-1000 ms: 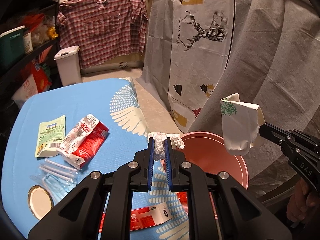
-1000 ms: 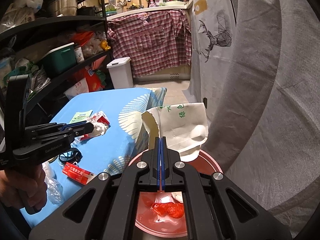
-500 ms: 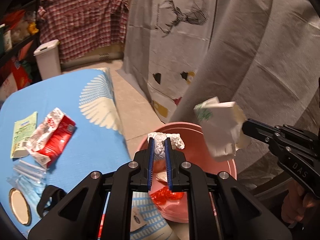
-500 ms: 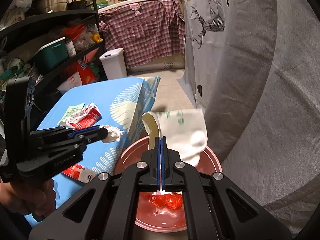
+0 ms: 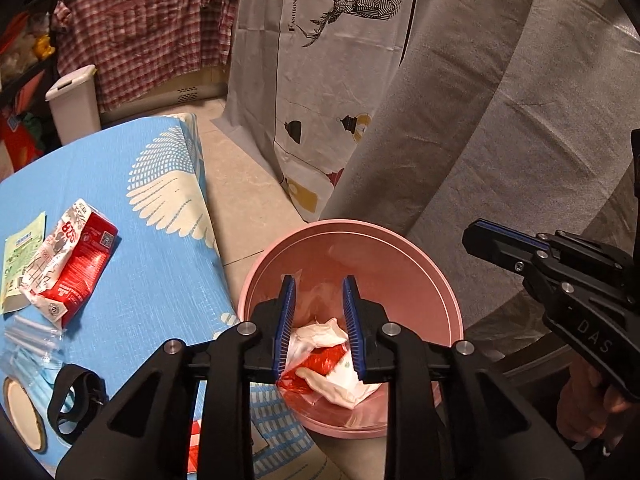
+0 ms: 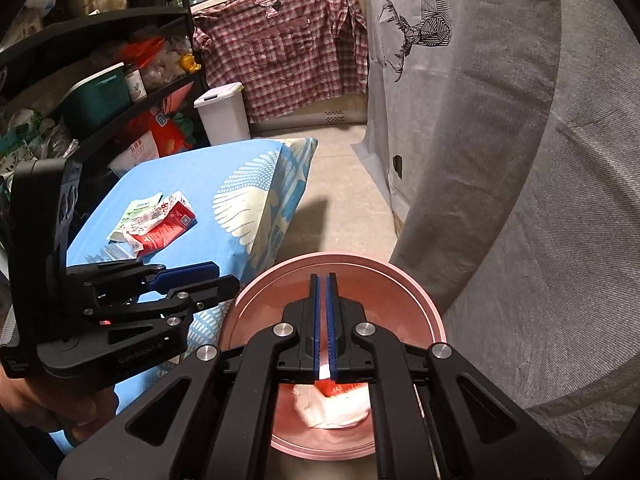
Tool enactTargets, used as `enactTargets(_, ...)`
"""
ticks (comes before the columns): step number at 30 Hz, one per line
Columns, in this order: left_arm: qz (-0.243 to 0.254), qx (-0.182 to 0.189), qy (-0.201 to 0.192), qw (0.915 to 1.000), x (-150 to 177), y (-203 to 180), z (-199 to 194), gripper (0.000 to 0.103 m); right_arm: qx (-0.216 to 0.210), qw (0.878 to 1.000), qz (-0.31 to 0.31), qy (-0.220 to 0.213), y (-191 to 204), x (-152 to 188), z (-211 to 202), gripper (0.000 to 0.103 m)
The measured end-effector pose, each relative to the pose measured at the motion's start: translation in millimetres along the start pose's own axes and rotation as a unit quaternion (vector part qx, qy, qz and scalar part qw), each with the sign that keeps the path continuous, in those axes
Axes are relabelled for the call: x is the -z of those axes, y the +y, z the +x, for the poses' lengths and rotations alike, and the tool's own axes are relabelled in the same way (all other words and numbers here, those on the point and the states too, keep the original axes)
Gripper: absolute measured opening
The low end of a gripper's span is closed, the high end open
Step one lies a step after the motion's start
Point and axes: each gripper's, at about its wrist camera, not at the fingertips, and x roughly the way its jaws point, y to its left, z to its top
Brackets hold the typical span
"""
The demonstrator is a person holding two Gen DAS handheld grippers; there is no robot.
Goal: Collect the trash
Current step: 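Open the left tool to drop the tissue while the right tool drops the paper bag into the bin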
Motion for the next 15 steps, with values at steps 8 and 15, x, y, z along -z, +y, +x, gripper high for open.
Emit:
enactTargets(8, -0.004, -0.009, -0.010, 0.9999, 0.4, 9.4, -10.0, 0.024, 0.005, 1.000, 0.002, -0.006, -0.2, 0.0, -0.5, 0.005)
enactTargets(15, -0.010, -0.026, -0.037, 0.9989, -1.3, 28.9, -38.3, 0.024, 0.006, 1.000, -0.013, -0.018, 8.4, 1.4, -3.6, 0.034)
